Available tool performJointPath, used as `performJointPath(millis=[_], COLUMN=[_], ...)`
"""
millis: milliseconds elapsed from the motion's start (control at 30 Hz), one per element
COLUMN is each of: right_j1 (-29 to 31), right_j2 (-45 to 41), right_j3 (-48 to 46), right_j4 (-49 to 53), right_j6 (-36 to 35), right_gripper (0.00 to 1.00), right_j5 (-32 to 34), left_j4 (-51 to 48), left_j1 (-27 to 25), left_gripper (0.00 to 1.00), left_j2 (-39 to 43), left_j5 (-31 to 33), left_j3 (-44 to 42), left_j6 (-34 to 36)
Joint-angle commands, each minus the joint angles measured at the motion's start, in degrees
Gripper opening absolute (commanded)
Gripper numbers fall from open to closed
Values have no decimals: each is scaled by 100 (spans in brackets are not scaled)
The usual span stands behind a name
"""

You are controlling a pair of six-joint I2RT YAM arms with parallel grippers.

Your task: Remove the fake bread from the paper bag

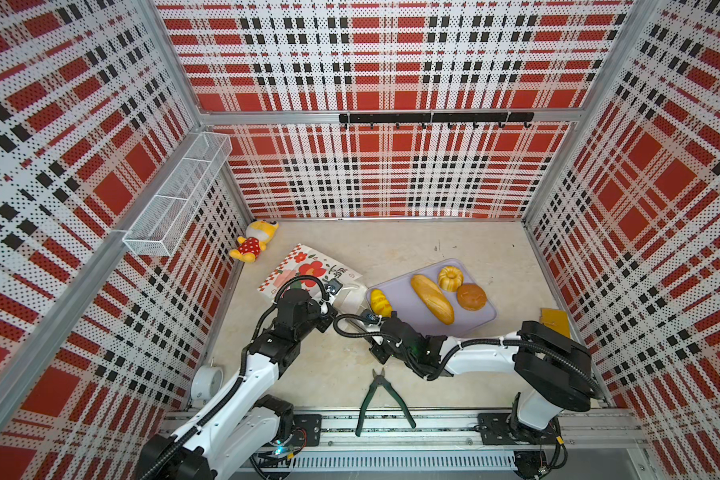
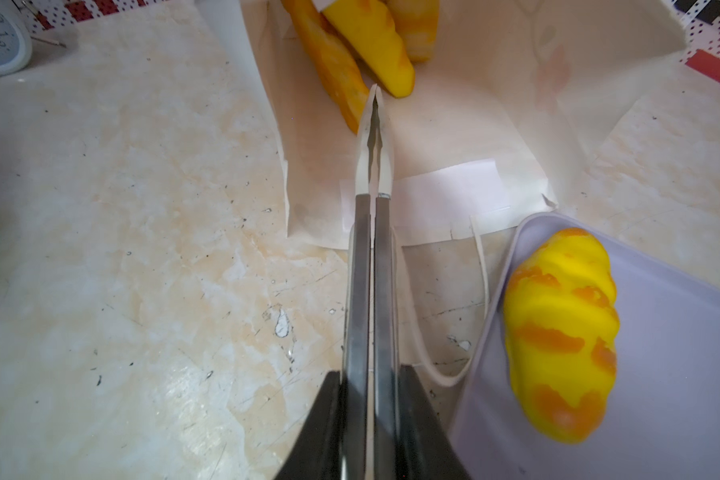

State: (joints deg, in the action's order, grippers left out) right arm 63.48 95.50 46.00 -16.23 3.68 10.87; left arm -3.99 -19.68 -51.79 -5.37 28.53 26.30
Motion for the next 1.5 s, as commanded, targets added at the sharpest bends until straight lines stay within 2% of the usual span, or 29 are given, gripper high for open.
performJointPath(millis=[0,333,567,733,800,967,1067,1233,1333,1467], right_j1=[-121,-369,-696,-879,-1030,-1406,-1462,-1487,-1506,-1497], right_j2=[-310,-120,-203,-101,39,629,852,700,744,1083], right_j3=[-3,340,72,-163,-321,-688,-556,-364,-282,-149], right_j4=[-307,107,-361,-1214,-1873,-3706,-3889,-3296,-3395,-3964], right_j6=[277,1506,3311,4418,4967,6402,6652,6472,6725,7321], right_gripper=[22,28,26,21,19,12,11,11,12,19], right_j5=[-349,-1487,-2203,-2598,-2830,-3245,-3483,-3496,-3514,-3499], left_j4=[179,84,3,207,437,1152,1403,1284,1529,1647], left_j1=[17,102,166,187,188,659,855,909,916,939], left_gripper=[0,0,0,0,0,0,0,0,0,0], left_j2=[104,487,732,646,571,-31,-536,-1372,-1487,-1361], left_j5=[-430,-649,-1050,-1119,-1230,-1140,-1358,-1460,-1582,-1636], left_j3=[-142,-217,-345,-451,-519,-439,-240,287,383,315], left_j6=[124,153,512,1027,1297,1707,2123,2948,2685,2472])
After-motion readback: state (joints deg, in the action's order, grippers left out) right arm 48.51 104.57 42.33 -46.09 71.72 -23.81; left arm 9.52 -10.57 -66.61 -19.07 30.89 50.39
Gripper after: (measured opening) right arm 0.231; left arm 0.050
